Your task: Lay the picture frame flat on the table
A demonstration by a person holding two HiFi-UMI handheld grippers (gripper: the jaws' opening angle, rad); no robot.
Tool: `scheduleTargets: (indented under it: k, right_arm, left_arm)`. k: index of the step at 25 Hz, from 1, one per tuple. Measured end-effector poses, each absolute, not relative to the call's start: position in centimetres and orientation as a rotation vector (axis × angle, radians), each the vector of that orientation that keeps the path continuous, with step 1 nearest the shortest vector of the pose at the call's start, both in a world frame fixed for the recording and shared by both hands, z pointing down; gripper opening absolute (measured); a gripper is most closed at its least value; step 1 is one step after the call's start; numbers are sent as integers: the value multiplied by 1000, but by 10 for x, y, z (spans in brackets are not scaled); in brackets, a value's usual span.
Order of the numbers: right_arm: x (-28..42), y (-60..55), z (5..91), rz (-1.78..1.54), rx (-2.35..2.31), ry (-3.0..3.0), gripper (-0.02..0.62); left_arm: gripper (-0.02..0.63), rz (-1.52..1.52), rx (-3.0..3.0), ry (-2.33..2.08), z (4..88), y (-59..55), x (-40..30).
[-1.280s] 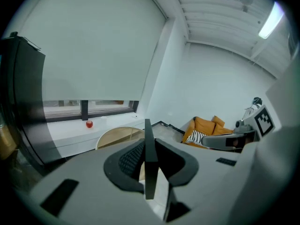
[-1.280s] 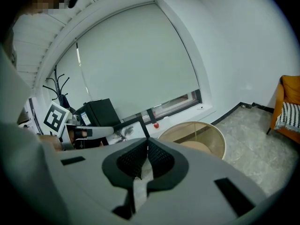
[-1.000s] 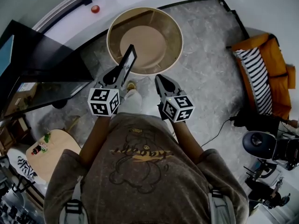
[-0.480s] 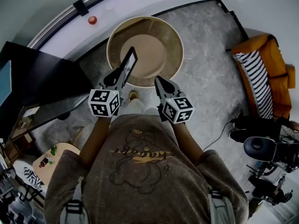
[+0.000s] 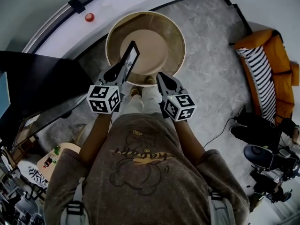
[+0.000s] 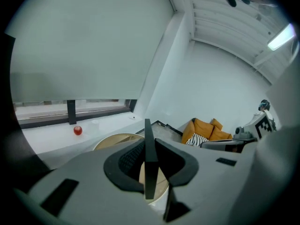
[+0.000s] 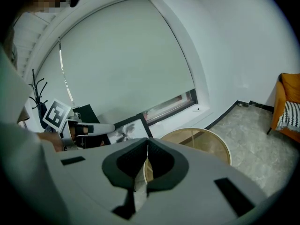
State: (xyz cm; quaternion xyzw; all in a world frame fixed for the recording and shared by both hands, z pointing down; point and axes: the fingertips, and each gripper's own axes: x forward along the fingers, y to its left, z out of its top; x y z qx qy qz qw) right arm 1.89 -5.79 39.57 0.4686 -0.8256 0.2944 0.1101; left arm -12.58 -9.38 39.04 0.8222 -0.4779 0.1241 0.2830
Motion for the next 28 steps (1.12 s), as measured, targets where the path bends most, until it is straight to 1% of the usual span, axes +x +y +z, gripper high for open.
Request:
scheduleTargets:
  k: [17,28]
  right_arm:
    - [41,-111,440,914,1403,-2391,20]
    - [56,-151,487,957,1402,-2352,20]
  left_arm:
    - [81,360,2156,-1242,434,-139,-105]
    - [81,389,2084,-1209,500,-173,-89]
